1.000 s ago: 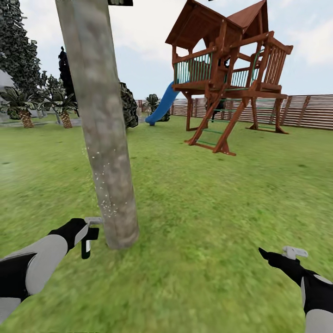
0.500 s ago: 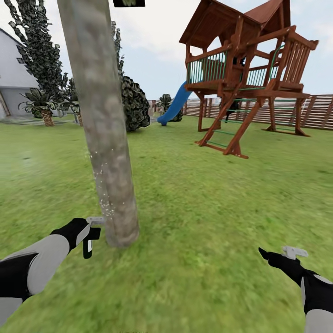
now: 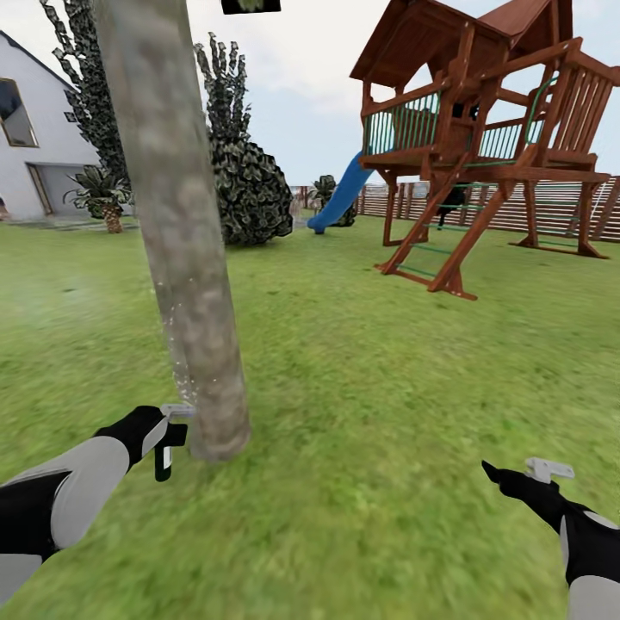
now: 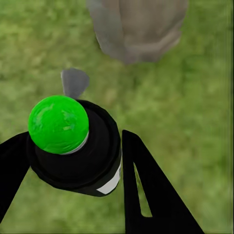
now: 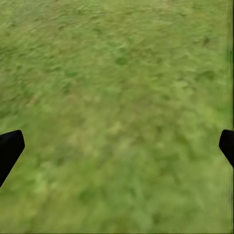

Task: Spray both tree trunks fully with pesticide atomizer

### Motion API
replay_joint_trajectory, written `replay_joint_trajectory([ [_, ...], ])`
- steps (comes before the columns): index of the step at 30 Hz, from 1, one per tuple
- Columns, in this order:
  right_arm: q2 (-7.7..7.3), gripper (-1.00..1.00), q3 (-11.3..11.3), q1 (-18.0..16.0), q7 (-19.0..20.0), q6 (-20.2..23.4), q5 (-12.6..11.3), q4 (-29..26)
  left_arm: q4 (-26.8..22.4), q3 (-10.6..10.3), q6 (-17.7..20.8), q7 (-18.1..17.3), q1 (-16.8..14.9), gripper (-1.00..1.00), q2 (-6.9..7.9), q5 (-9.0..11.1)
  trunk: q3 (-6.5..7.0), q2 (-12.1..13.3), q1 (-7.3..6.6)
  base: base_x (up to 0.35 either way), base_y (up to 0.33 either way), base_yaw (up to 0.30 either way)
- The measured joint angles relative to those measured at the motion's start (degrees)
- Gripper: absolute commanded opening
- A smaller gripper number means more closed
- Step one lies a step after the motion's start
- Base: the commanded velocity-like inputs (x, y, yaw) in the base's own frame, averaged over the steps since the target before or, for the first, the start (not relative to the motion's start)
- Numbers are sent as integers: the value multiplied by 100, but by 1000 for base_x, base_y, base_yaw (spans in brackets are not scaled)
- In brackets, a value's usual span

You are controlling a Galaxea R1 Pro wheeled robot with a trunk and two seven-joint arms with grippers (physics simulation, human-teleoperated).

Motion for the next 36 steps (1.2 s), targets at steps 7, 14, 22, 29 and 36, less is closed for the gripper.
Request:
replay_joint_trajectory([
  [7,2,100,1,0,26,15,-8,-1,0,14,-1,-1,0,-100,-68,11,0,0,0,129,-318,78],
  [14,2,100,3,0,26,28,-7,-1,0,0,0,0,0,-100,-114,0,0,0,0,62,-320,269],
  [22,2,100,4,0,26,29,-7,-1,0,0,-2,0,0,-100,-114,0,0,0,0,8,-322,235],
  [29,-6,100,-47,0,19,35,-29,-1,-117,14,-1,0,-1,-100,-137,44,0,0,0,130,-311,16],
  [36,-5,100,-14,0,16,38,-33,-1,-631,181,62,11,-9,-100,0,214,0,0,0,97,-116,18],
])
